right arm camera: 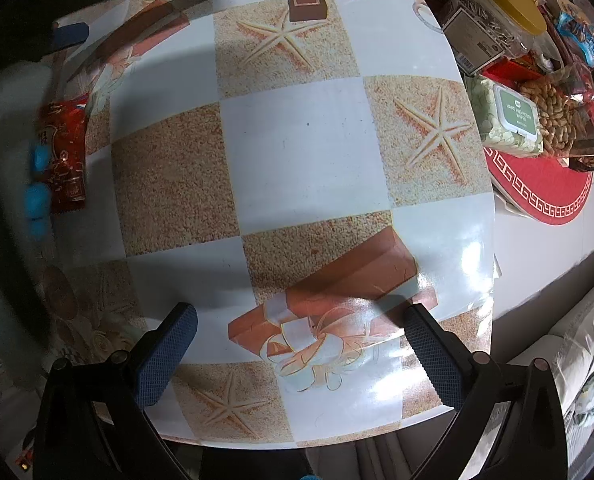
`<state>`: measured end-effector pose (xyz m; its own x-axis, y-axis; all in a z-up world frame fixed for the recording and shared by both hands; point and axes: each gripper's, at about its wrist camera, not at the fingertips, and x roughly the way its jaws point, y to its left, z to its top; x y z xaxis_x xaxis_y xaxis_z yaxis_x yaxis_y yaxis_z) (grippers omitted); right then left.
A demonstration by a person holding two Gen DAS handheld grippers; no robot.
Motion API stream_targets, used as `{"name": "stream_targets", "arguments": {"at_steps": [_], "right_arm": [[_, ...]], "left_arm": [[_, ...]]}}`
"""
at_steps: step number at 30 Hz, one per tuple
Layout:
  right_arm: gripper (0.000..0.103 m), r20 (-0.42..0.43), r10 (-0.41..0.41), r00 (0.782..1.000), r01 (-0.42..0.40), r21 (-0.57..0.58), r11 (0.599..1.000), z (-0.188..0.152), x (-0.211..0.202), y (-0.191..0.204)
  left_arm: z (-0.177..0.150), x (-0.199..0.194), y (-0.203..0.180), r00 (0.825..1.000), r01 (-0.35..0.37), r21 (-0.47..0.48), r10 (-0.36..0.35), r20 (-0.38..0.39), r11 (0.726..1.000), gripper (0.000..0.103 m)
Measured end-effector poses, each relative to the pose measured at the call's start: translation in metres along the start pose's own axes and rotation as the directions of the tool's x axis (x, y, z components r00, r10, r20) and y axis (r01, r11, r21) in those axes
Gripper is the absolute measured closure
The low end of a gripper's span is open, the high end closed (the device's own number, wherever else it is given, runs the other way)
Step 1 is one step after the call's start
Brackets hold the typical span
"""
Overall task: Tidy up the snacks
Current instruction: 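Move both tools over the snack pile toward the packets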
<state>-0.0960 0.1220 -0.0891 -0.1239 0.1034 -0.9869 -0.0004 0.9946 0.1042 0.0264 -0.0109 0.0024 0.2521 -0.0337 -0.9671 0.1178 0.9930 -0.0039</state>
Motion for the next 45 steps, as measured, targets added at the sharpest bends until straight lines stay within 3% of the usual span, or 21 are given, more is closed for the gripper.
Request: {"name": "stream_targets", "arguments": {"at_steps": [4, 8, 12, 16, 20, 23, 31, 40, 45], "right_arm": [[0.0, 0.024, 0.003, 1.0, -0.004, 0.021, 1.0, -0.002, 0.0, -0.001], [0.0, 0.021, 0.002, 1.0, -0.003, 0.025, 1.0, -0.001, 0.0, -0.002], [0.0, 0.033, 0.001, 0.999, -0.002, 0.027, 1.0, -0.002, 0.0, -0.002], [0.0, 0.023, -0.005, 1.0, 0.004, 0.024, 1.0, -0.004, -0.001, 0.001], [0.0, -0.086, 0.011, 0.996, -0.004, 0.078, 0.997, 0.004, 0.003, 0.0], [0.0, -0.088, 0.038, 0.995, -0.029, 0.096, 0.995, 0.002, -0.005, 0.01], [0.0, -0.025, 0.109, 0.994, -0.11, -0.015, 0.994, -0.003, -0.044, 0.074], [0.0, 0.079, 0.091, 0.993, -0.082, -0.106, 0.991, 0.01, -0.085, 0.119], [0.0, 0.088, 0.073, 0.993, -0.062, -0.13, 0.99, 0.011, -0.095, 0.13]], "left_arm": [[0.005, 0.002, 0.0, 0.996, 0.025, 0.06, -0.02, -0.09, 0.998, 0.0], [-0.016, -0.031, 0.024, 0.997, 0.055, 0.06, -0.051, -0.066, 0.997, 0.0], [-0.044, -0.062, 0.07, 0.999, 0.003, 0.04, -0.001, -0.046, 0.999, 0.0], [-0.083, -0.081, 0.141, 0.993, -0.05, -0.046, 0.044, -0.113, 0.998, 0.0], [-0.116, -0.092, 0.174, 0.982, -0.083, -0.064, 0.07, -0.177, 0.994, 0.0], [-0.132, -0.096, 0.192, 0.975, -0.107, -0.064, 0.092, -0.204, 0.992, 0.0], [-0.144, -0.111, 0.203, 0.966, -0.109, -0.034, 0.097, -0.241, 0.994, 0.0], [-0.145, -0.114, 0.209, 0.965, -0.078, -0.009, 0.073, -0.254, 0.997, 0.0], [-0.143, -0.108, 0.214, 0.963, -0.067, -0.026, 0.058, -0.261, 0.997, 0.0]]}}
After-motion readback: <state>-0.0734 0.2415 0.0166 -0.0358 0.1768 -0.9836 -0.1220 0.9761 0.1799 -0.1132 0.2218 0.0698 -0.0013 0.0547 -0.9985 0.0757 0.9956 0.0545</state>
